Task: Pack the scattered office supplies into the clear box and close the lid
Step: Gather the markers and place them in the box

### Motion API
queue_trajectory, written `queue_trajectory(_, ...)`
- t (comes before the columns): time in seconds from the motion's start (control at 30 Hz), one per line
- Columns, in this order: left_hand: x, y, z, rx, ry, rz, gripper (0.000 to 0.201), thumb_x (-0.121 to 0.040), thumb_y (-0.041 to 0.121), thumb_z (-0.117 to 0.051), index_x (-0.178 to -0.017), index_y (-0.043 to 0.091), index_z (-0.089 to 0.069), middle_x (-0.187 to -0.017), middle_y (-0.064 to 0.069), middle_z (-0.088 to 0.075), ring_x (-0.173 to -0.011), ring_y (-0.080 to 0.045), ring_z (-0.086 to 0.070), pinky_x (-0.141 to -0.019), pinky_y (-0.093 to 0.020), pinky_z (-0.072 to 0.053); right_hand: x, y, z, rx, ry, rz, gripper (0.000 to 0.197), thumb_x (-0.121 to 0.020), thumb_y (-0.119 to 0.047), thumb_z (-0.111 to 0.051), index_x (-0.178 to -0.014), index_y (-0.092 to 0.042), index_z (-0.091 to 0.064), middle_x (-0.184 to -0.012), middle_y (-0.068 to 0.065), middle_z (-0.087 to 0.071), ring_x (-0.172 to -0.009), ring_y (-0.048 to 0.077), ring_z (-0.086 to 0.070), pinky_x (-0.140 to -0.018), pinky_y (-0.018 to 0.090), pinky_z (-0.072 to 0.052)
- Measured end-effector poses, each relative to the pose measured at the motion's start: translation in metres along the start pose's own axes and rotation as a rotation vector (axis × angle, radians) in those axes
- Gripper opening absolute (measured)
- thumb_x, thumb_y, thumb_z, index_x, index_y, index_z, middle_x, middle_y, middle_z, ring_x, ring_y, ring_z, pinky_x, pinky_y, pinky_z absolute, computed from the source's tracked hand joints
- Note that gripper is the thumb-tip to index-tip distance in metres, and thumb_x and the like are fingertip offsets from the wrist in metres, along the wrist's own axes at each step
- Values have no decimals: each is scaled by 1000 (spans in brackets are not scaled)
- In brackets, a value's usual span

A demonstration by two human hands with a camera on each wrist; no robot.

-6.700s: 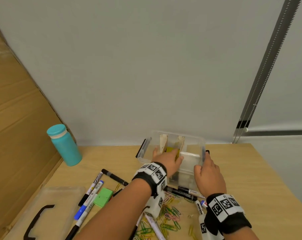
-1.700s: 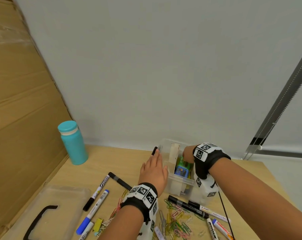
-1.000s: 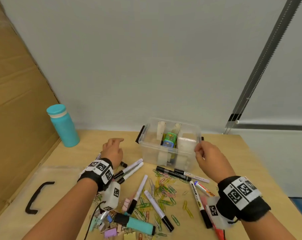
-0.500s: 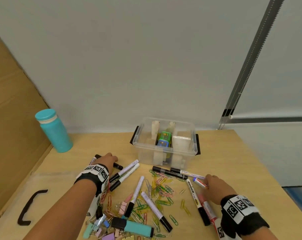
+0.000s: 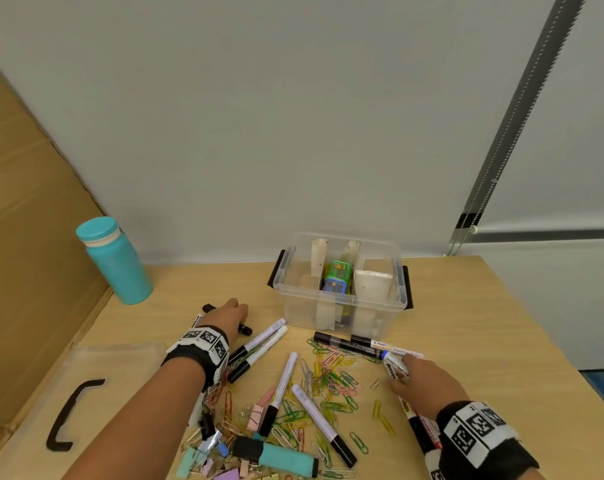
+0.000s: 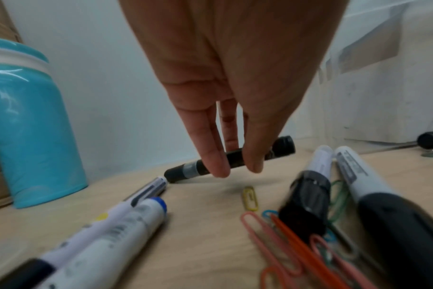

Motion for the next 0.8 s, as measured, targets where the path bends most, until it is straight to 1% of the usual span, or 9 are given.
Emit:
queue_trajectory(0.13,18,-4,25,179,221,-20,18,-94,13,-47,-111,19,-48,-109,-2,-57,-88,-19,-57,-78,-33,-51,0,-7,-2,39,-11,-16,14,-89,-41,-51,-91,-29,-45,-83,-11,-52,-78,9,-55,-65,22,-42)
queue_trajectory(0.27,48,-7,52,288,465,-80,30,-98,30,-43,-125,21,-46,-115,1,-57,-103,-17,-48,-84,-33,-47,2,-11,-1,3,-43,4,15,-89,-38,-51,-80,-31,-41,-81,-12,-51,-76,8,-55,-60,20,-39)
queue_trajectory(0.33,55,-10,57,374,512,-117,33,-99,33,-40,-129,22,-44,-117,2,-56,-102,-16,-49,-84,-30,-44,4,-13,2,-57,-57,31,10,-88,-37,-52,-86,-31,-45,-87,-10,-55,-79,10,-55,-63,20,-40)
queue_trajectory(0.43,55,-12,50,535,469,-102,35,-100,39,-32,-131,25,-40,-108,2,-58,-84,-13,-60,-70,-27,-44,5,-17,6,-95,-36,65,24,-86,-38,-54,-108,-27,-51,-101,-5,-60,-85,12,-56,-72,23,-44)
queue_trajectory(0.5,49,-9,38,525,390,-43,36,-100,40,-31,-131,25,-40,-95,4,-59,-73,-13,-59,-64,-28,-42,7,-24,13,-96,-15,88,24,-86,-38,-53,-106,-23,-51,-94,-4,-59,-82,15,-57,-69,25,-45)
queue_trajectory(0.6,39,-1,12,431,251,36,32,-99,36,-36,-125,21,-48,-88,2,-60,-76,-17,-57,-66,-28,-44,12,-36,29,-213,1,151,16,-89,-34,-52,-98,-21,-49,-84,1,-60,-68,16,-56,-61,27,-45)
queue_trajectory(0.67,34,5,-2,415,141,75,28,-95,36,-44,-114,17,-55,-89,-3,-62,-78,-22,-60,-65,-28,-43,18,-45,42,-340,8,218,12,-92,-30,-51,-102,-24,-48,-84,2,-63,-63,14,-54,-57,25,-44)
queue_trajectory(0.73,30,9,-10,377,55,100,28,-91,37,-49,-106,15,-58,-97,-8,-63,-85,-24,-61,-68,-29,-45,28,-54,56,-495,23,294,12,-95,-26,-51,-107,-28,-49,-85,-1,-65,-64,10,-55,-54,20,-45)
queue_trajectory(0.8,26,11,-15,262,5,107,32,-89,39,-50,-108,14,-57,-106,-9,-60,-90,-24,-60,-75,-32,-47,38,-63,67,-624,10,362,17,-97,-22,-50,-110,-31,-51,-88,-1,-70,-61,0,-57,-52,15,-44)
Point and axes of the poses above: each hand's wrist, its own x-axis away from the middle knuckle, its own z-axis out of the back of the hand, y = z × x, the point moved 6 cm from there along -x, towards the middle knuckle
